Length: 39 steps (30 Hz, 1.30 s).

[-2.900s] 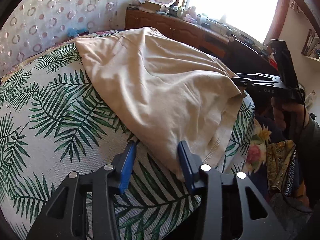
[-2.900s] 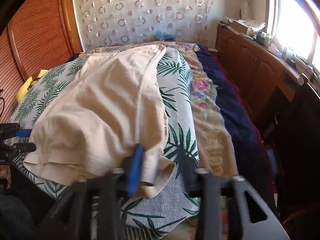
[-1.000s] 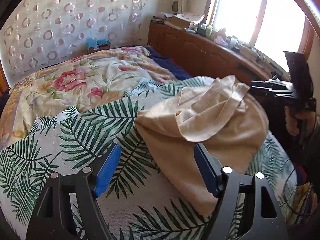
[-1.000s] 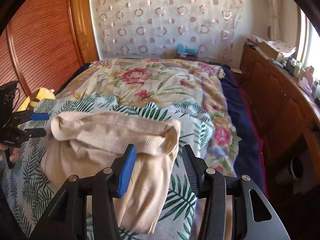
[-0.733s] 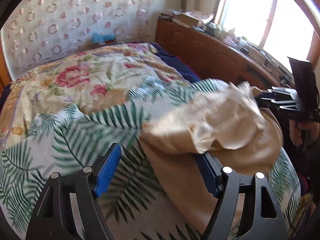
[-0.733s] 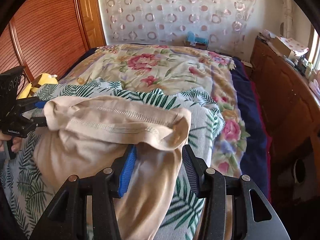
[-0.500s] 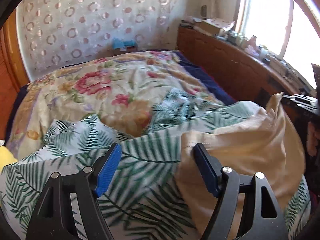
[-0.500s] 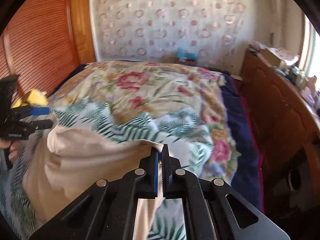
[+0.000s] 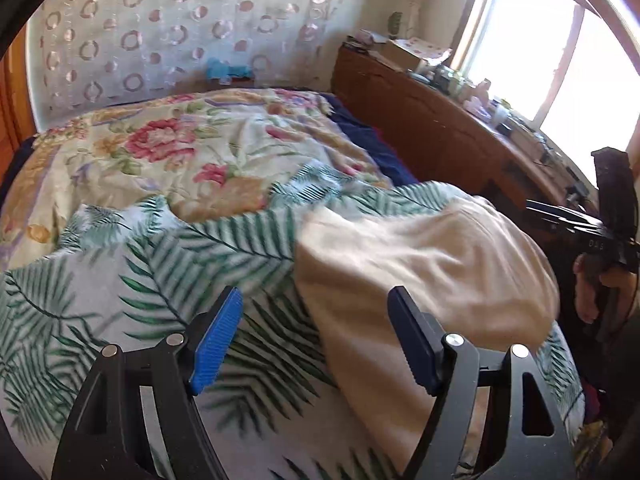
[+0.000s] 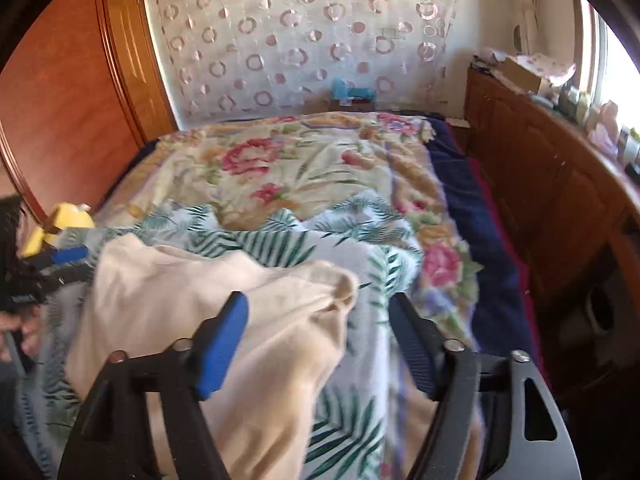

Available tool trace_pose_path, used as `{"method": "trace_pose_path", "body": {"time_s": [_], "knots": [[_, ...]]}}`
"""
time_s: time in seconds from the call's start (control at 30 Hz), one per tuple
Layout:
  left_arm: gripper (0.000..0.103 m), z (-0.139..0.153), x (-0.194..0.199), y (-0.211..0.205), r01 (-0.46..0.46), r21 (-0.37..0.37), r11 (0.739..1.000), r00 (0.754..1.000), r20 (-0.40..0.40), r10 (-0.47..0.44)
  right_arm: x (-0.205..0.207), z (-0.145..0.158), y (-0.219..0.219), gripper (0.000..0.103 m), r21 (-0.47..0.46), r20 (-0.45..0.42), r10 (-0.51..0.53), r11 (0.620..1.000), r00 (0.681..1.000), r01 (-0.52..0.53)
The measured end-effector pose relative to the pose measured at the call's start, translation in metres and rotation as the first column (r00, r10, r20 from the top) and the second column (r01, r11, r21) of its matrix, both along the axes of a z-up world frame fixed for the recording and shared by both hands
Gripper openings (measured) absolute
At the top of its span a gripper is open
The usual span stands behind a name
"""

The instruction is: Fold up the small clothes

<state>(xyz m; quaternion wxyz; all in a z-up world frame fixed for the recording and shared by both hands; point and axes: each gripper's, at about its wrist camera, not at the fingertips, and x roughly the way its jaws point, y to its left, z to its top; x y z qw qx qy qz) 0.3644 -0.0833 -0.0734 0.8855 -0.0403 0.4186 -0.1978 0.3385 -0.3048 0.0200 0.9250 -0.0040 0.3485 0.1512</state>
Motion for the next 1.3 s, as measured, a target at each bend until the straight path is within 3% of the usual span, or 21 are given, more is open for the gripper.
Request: {"method": "trace_pose_path", "body": {"time_s": [0.23,0.3,0.47,0.5,0.57,0.63,0.8,0.97,1.13,1.3], "knots": [[0.074,-0.021,0.007,-0.017,0.011,-0.034,0.999,0.997,-0.071,-0.013,-0.001,-0.028,0.000,0.079,0.023,-0.116,0.023,1.000,0.993,-0.020],[0.067,-0.020,0.008,-0.020,0.007,-0.029,1.000,0.997,-0.072,-0.009,0.000,-0.032,-0.001,0.079,0.042,-0.138,0.028,0.999,0.990,-0.022],[0.036,-0.023,0.009,-0.023,0.023,-0.070,0.997,0.996,-0.088,-0.029,0.011,-0.032,-0.005,0.077,0.062,-0.132,0.043,0.997,0.990,-0.035],[0.034,-0.024,0.008,-0.023,0.018,-0.077,0.997,0.996,-0.089,-0.025,0.010,-0.032,-0.004,0.063,0.069,-0.129,0.053,0.997,0.990,-0.044],[0.019,-0.023,0.008,-0.024,0.020,-0.089,0.996,0.995,-0.093,-0.028,0.009,-0.039,0.002,0.038,0.101,-0.134,0.108,0.990,0.985,-0.094],[0.012,-0.020,0.007,-0.024,0.030,-0.108,0.994,0.995,-0.090,-0.040,0.008,-0.043,0.006,0.025,0.087,-0.131,0.126,0.990,0.983,-0.115],[0.011,0.007,-0.013,-0.014,0.046,-0.156,0.987,0.999,-0.010,-0.048,-0.006,-0.028,0.012,0.018,0.037,-0.042,0.134,0.990,0.990,-0.133],[0.010,0.038,-0.049,0.016,0.019,-0.177,0.984,0.997,0.080,-0.005,-0.027,0.013,0.034,0.017,0.005,0.081,0.184,0.983,0.980,-0.185],[0.010,0.056,-0.087,0.073,-0.084,-0.216,0.973,0.985,0.132,0.114,-0.034,0.039,0.082,0.017,-0.034,0.146,0.294,0.956,0.944,-0.293],[0.010,0.059,-0.126,0.150,-0.235,-0.223,0.946,0.949,0.157,0.273,-0.019,0.047,0.155,0.017,-0.067,0.155,0.424,0.906,0.892,-0.419]]}}
